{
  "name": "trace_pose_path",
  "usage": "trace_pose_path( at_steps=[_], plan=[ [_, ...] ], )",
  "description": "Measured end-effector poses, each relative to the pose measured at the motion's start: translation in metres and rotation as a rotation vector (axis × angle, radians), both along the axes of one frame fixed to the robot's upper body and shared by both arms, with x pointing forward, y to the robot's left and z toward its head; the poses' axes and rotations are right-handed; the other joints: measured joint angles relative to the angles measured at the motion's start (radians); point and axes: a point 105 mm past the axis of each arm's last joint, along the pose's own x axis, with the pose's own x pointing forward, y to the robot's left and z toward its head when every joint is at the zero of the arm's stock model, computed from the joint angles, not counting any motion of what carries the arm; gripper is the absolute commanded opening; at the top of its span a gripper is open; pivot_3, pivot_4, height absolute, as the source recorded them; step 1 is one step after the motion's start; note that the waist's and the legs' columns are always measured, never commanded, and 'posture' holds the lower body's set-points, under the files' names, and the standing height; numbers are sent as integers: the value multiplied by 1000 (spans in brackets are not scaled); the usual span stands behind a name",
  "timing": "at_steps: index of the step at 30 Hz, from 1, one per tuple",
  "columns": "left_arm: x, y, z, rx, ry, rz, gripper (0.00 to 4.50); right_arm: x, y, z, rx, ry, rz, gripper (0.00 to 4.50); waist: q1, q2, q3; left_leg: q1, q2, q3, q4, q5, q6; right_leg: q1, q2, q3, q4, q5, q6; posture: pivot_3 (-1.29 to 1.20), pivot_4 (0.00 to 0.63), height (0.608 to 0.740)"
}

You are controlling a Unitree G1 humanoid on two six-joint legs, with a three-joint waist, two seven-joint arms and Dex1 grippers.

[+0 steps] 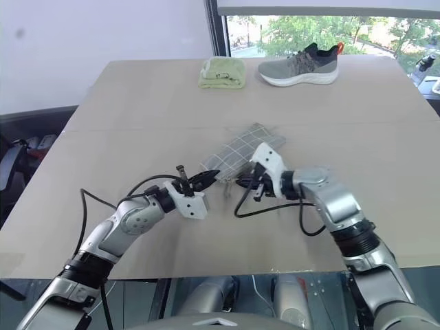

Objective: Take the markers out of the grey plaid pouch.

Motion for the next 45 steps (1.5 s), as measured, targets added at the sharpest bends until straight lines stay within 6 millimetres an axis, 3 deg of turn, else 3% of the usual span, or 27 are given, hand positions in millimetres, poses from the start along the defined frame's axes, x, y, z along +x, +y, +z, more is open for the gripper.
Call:
trace_pose_path(
  at_steps=[5,11,17,21,22,24,27,30,32,37,41,45],
  plan=[
    [-3,-7,0,-3,-1,-31,0,3,-20,19,120,61,-57,86,-1,0,0,0,0,0,0,0,0,0,-2,0,0,0,0,0,150,740],
    [-4,-12,3,-12,-9,-54,0,12,-45,22,174,103,-162,86,-1,0,0,0,0,0,0,0,0,0,-2,0,0,0,0,0,150,740],
    [-3,-10,0,-13,3,-45,0,48,-104,22,221,102,-474,86,-1,0,0,0,1,1,0,0,0,0,-2,1,0,0,0,0,150,740],
    [-2,-14,3,-37,-4,-48,0,65,-132,11,219,118,-616,86,-3,0,0,0,1,2,0,0,0,0,-2,2,0,0,0,0,150,740],
    [-1,-11,1,-37,8,-36,0,70,-153,13,217,99,-709,86,-2,0,0,0,0,2,0,0,0,0,-2,2,0,0,0,0,150,740],
    [-1,-8,0,-54,19,-22,0,71,-176,22,224,63,-792,86,1,0,0,-1,0,2,0,0,0,0,-2,1,0,0,0,0,150,740],
    [1,-8,0,-77,43,-7,0,74,-186,34,245,16,-836,86,-7,0,0,0,1,3,0,0,0,0,-2,2,0,0,0,0,150,740],
    [1,-9,0,-87,56,-4,0,77,-193,32,248,6,-886,918,-8,0,0,0,1,4,0,0,0,0,-2,3,1,0,0,0,150,740],
    [1,-9,0,-87,60,-6,0,76,-190,34,249,5,-861,1931,-6,0,0,0,1,4,0,0,0,0,-2,3,1,0,0,0,150,740],
    [2,-11,1,-88,72,-18,0,49,-146,32,80,-22,-520,4478,-4,0,0,-1,1,4,0,0,0,0,-2,3,0,0,0,0,150,740],
    [4,-8,-1,-85,91,-18,0,37,-133,28,-91,-102,-356,4478,-2,0,0,-1,1,3,1,0,0,0,-2,2,0,0,0,0,150,740],
    [3,-8,-1,-74,96,-30,0,33,-130,32,-300,-303,-256,4478,-3,0,0,-1,1,4,1,0,0,-1,-2,2,0,0,0,0,150,740]
  ],
)
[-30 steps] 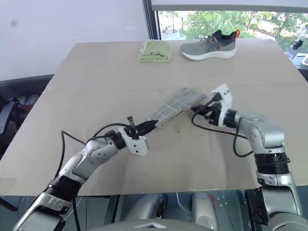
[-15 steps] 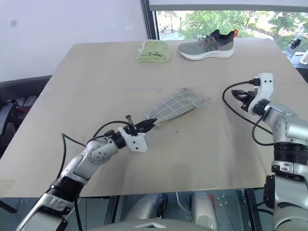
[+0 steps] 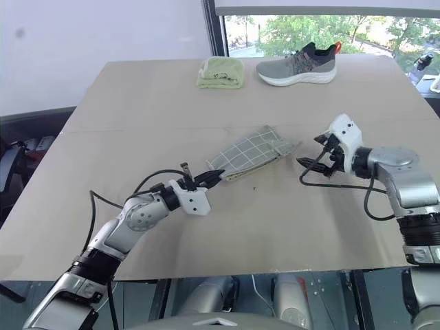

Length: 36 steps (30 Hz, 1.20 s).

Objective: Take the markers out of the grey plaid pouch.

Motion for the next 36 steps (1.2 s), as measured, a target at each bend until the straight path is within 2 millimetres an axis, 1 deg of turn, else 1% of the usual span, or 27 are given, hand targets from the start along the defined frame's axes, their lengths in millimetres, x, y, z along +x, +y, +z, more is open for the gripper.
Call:
trace_pose_path(
  at_steps=[2,4,7,10,13,17,26,28,29,31,32,34,36],
  plan=[
    [0,0,0,1,0,-3,0,0,3,-4,-116,-63,44,4478,0,0,0,0,0,0,0,0,0,0,0,0,0,0,0,0,150,740],
    [-1,-2,0,-4,1,-5,0,0,8,-13,-217,-111,98,4478,0,0,0,0,0,0,0,0,0,0,0,0,0,0,0,0,150,740],
    [-1,-4,0,-11,4,-10,0,4,7,-23,-327,-170,135,4478,2,0,0,0,0,0,0,0,0,0,1,0,0,0,0,0,150,740],
    [-1,-4,0,-8,6,-13,0,16,1,-22,-445,-264,149,4478,1,0,0,0,0,1,0,0,0,0,2,0,0,0,0,0,150,740],
    [-2,-5,-1,-10,7,-15,0,25,-2,-21,-525,-329,151,4478,1,0,0,0,0,1,0,0,0,0,3,0,0,0,0,0,150,740],
    [-2,-6,-1,-12,8,-17,0,31,-1,-29,-548,-350,170,4478,2,0,0,0,0,1,0,0,0,0,3,0,0,0,0,0,150,740],
    [-3,-9,0,-12,12,-22,0,40,12,-28,-542,-397,196,4478,-1,0,0,1,0,1,0,0,0,0,4,1,0,0,0,0,150,740],
    [-3,-10,0,-11,11,-26,0,40,14,-27,-544,-408,202,3983,-1,0,0,1,0,1,0,0,0,0,4,1,0,0,0,0,150,740],
    [-4,-10,0,-11,12,-27,0,40,15,-27,-544,-411,205,3813,-1,0,0,1,0,1,0,0,0,0,4,1,0,0,0,0,150,740],
    [-4,-10,0,-10,13,-29,0,40,15,-30,-548,-405,210,2849,-1,0,0,1,0,1,0,0,0,0,4,1,0,0,0,0,150,740],
    [-4,-10,0,-10,13,-29,0,40,15,-31,-549,-405,212,2550,-1,0,0,1,0,1,0,0,0,0,4,1,0,0,0,0,150,740],
    [-4,-10,0,-11,13,-29,0,40,14,-32,-550,-402,213,1493,-1,0,0,1,0,1,0,0,0,0,4,1,0,0,0,0,150,740],
    [-4,-11,0,-14,13,-29,0,40,13,-32,-552,-401,213,568,-1,0,0,1,0,1,0,0,0,0,4,1,0,0,0,0,150,740]
  ],
)
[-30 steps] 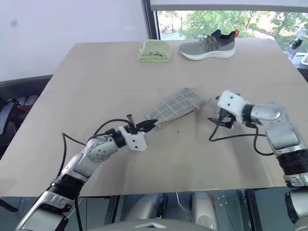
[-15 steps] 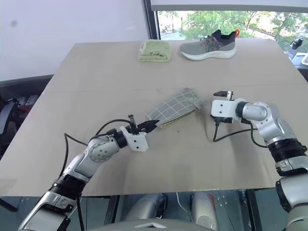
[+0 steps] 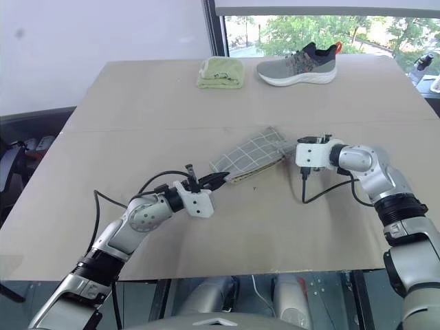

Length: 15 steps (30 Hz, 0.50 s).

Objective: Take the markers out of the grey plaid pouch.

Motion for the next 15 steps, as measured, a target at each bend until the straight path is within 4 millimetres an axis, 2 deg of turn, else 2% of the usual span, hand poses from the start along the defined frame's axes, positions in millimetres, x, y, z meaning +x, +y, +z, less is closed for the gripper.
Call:
trace_pose_path(
  at_steps=[1,15],
  plan=[
    [0,0,0,-1,0,0,0,0,0,0,-1,0,0,44,0,0,0,0,0,0,0,0,0,0,0,0,0,0,0,0,150,740],
    [2,-9,6,-23,-17,-16,0,-2,-14,6,-33,-17,-38,11,1,0,0,0,0,0,0,0,0,0,0,0,0,0,0,0,150,740]
  ],
)
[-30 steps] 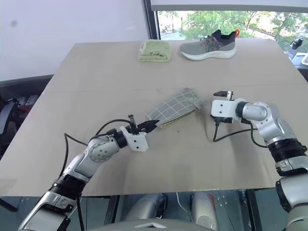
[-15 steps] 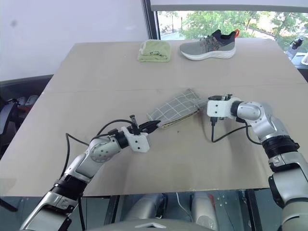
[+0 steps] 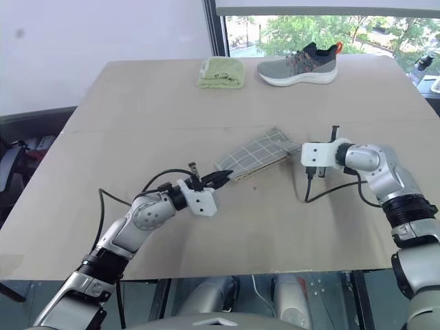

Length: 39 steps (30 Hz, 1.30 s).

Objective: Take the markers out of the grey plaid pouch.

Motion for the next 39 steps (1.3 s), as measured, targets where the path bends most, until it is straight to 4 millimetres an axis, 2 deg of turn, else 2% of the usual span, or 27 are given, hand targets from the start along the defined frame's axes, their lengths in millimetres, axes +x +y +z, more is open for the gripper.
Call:
trace_pose_path(
  at_steps=[8,9,11,12,22,28,31,35,39],
  plan=[
    [1,-6,0,-19,10,-6,0,2,-3,-1,14,20,-67,11,0,0,0,0,0,0,0,0,0,0,0,0,0,0,0,0,150,740],
    [1,-7,-1,-20,12,-6,0,3,-2,-3,22,32,-80,534,0,0,0,0,0,0,0,0,0,0,0,0,0,0,0,0,150,740],
    [2,-7,-1,-20,16,-1,0,2,0,-8,34,56,-100,958,-1,0,0,0,0,0,0,0,0,0,0,0,0,0,0,0,150,740],
    [2,-6,-1,-20,17,1,0,3,-2,-10,35,64,-115,1366,-1,0,0,0,0,0,0,0,0,0,0,0,0,0,0,0,150,740],
    [2,-4,-3,-16,24,10,0,-5,6,-11,18,74,-106,1366,0,0,0,0,0,0,0,0,0,0,0,0,0,0,0,0,150,740],
    [2,-4,-3,-18,24,11,0,-10,2,-10,33,96,-147,1366,0,0,0,0,0,0,0,0,0,0,0,0,0,0,0,0,150,740],
    [2,-4,-3,-20,26,10,0,-11,1,-19,140,161,-220,1366,0,0,0,0,0,0,0,0,0,0,0,0,0,0,0,0,150,740],
    [3,-5,-4,-22,30,11,0,-10,1,-21,304,228,-319,1366,-2,-1,-1,0,0,0,1,0,0,0,-1,1,1,0,0,0,150,740],
    [3,-5,-3,-23,29,11,0,-10,2,-21,322,240,-323,1366,-2,-1,-1,0,0,0,1,0,0,0,0,0,1,0,0,0,150,740]
  ],
)
